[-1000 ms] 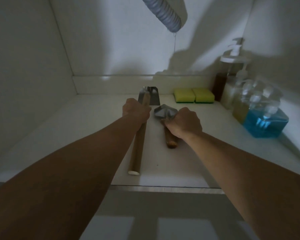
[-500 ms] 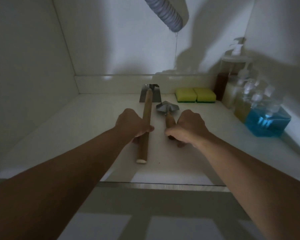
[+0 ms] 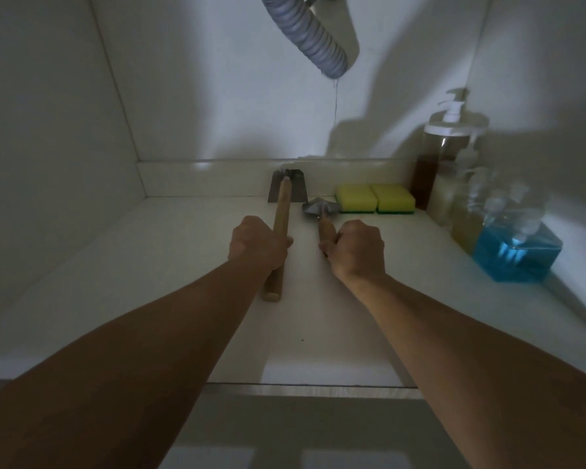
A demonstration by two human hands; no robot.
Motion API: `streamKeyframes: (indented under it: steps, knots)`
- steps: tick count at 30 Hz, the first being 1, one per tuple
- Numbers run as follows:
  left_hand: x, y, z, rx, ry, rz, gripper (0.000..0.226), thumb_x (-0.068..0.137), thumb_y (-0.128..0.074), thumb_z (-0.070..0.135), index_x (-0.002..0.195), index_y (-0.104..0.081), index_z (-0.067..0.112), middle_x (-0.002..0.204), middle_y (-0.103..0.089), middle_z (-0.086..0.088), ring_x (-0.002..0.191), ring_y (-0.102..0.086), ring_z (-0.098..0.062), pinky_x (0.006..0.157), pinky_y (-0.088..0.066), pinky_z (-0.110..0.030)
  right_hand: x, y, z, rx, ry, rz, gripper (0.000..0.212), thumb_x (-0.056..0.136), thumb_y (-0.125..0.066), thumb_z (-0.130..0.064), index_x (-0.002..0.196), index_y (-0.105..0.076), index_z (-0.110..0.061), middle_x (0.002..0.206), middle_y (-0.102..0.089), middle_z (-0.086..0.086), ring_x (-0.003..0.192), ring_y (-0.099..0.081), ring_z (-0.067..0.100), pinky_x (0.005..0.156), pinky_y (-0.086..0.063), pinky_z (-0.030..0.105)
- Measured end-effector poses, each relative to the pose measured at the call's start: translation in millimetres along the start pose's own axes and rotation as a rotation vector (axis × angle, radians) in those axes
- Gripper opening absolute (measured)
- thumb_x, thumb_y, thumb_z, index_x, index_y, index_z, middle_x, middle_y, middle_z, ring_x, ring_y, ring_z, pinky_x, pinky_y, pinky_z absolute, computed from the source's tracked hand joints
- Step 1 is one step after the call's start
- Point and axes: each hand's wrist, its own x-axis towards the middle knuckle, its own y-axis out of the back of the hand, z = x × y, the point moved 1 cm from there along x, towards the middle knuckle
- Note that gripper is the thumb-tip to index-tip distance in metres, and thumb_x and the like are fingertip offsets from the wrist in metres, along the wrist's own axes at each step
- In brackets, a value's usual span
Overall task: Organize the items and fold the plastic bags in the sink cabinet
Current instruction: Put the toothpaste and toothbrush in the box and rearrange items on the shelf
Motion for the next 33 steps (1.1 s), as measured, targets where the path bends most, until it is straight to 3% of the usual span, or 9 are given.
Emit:
streamKeyframes:
  steps: [3,7,11,14,20,25,29,31,33]
  knots:
    - [5.1,-4.9,-0.3,0.001,-0.004,0.010,0.045,0.075,-0.079,0.040,0.102,-0.068,0.006,0.095,-0.070,-0.011,0.081,-0.067,-0.024,0.057,-0.046,-0.025,2.8,-3.0,0.9,-0.003,0.029,0.018,0.031,0.097,-0.058,-0.033,0.085,-0.068,-0.006,0.085,-0.071,0.011,0.087,-0.066,0.029,0.067,-0.042,0.029]
    - [9.7,-9.2,-0.1,0.009,-0.016,0.014,0.045,0.077,-0.077,0.041,0.104,-0.067,0.007,0.097,-0.069,-0.010,0.080,-0.065,-0.022,0.059,-0.045,-0.027,5.5,-6.1,2.7,-0.017,0.027,0.014,0.031,0.096,-0.059,-0.033,0.088,-0.069,-0.005,0.092,-0.071,0.015,0.091,-0.065,0.033,0.071,-0.043,0.031]
    - [10.1,-10.5,0.0,0.026,-0.025,0.010,0.045,0.079,-0.073,0.043,0.106,-0.066,0.007,0.098,-0.069,-0.010,0.081,-0.064,-0.023,0.061,-0.046,-0.027,5.1,-8.5,7.1,-0.048,0.039,0.001,0.030,0.088,-0.070,-0.033,0.094,-0.067,-0.003,0.094,-0.070,0.018,0.092,-0.064,0.035,0.069,-0.040,0.028]
    - [6.2,-9.0,-1.2,0.014,-0.015,-0.002,0.050,0.077,-0.073,0.048,0.103,-0.067,0.006,0.095,-0.069,-0.011,0.081,-0.066,-0.024,0.058,-0.047,-0.026,3.2,-7.7,7.3,-0.051,0.016,-0.028,0.037,0.084,-0.073,-0.038,0.097,-0.067,-0.003,0.096,-0.070,0.016,0.093,-0.065,0.033,0.074,-0.048,0.033]
    - [-12.8,8.5,-8.9,0.016,0.010,-0.044,0.061,0.068,-0.078,0.051,0.101,-0.065,0.002,0.091,-0.069,-0.013,0.078,-0.067,-0.026,0.057,-0.051,-0.027,-11.9,7.2,3.1,-0.063,-0.019,-0.089,0.049,0.085,-0.074,-0.034,0.119,-0.058,-0.003,0.118,-0.064,0.013,0.108,-0.060,0.028,0.083,-0.046,0.029]
    - [-36.9,44.8,-16.7,0.061,-0.037,-0.092,0.065,0.072,-0.077,0.049,0.114,-0.061,0.002,0.108,-0.065,-0.012,0.094,-0.066,-0.029,0.078,-0.054,-0.032,-32.1,19.0,-6.8,-0.056,0.011,-0.125,0.043,0.085,-0.072,-0.026,0.119,-0.057,-0.005,0.117,-0.063,0.011,0.103,-0.060,0.024,0.077,-0.045,0.025]
    - [-65.0,85.2,-18.4,0.106,-0.073,-0.179,0.042,0.074,-0.077,0.048,0.072,-0.057,0.010,0.074,-0.058,-0.004,0.070,-0.063,-0.022,0.073,-0.057,-0.032,-55.9,35.5,-26.6,-0.058,0.072,-0.193,0.044,0.084,-0.072,-0.026,0.121,-0.057,-0.009,0.109,-0.064,0.004,0.082,-0.055,0.012,0.067,-0.040,0.017]
    - [-80.4,109.1,-20.5,0.155,-0.060,-0.247,0.042,0.076,-0.076,0.045,0.085,-0.064,0.005,0.084,-0.067,-0.008,0.074,-0.066,-0.021,0.076,-0.059,-0.034,-68.8,44.2,-39.9,-0.045,0.097,-0.249,0.053,0.082,-0.074,-0.028,0.128,-0.055,-0.010,0.112,-0.064,0.002,0.084,-0.055,0.008,0.073,-0.043,0.016]
    - [-97.1,134.1,-24.1,0.186,-0.056,-0.326,0.047,0.077,-0.077,0.041,0.102,-0.066,0.003,0.095,-0.069,-0.011,0.083,-0.069,-0.023,0.076,-0.060,-0.037,-83.0,52.1,-57.7,-0.034,0.131,-0.308,0.043,0.079,-0.078,-0.029,0.116,-0.064,-0.013,0.118,-0.065,0.005,0.101,-0.060,0.014,0.091,-0.047,0.023]
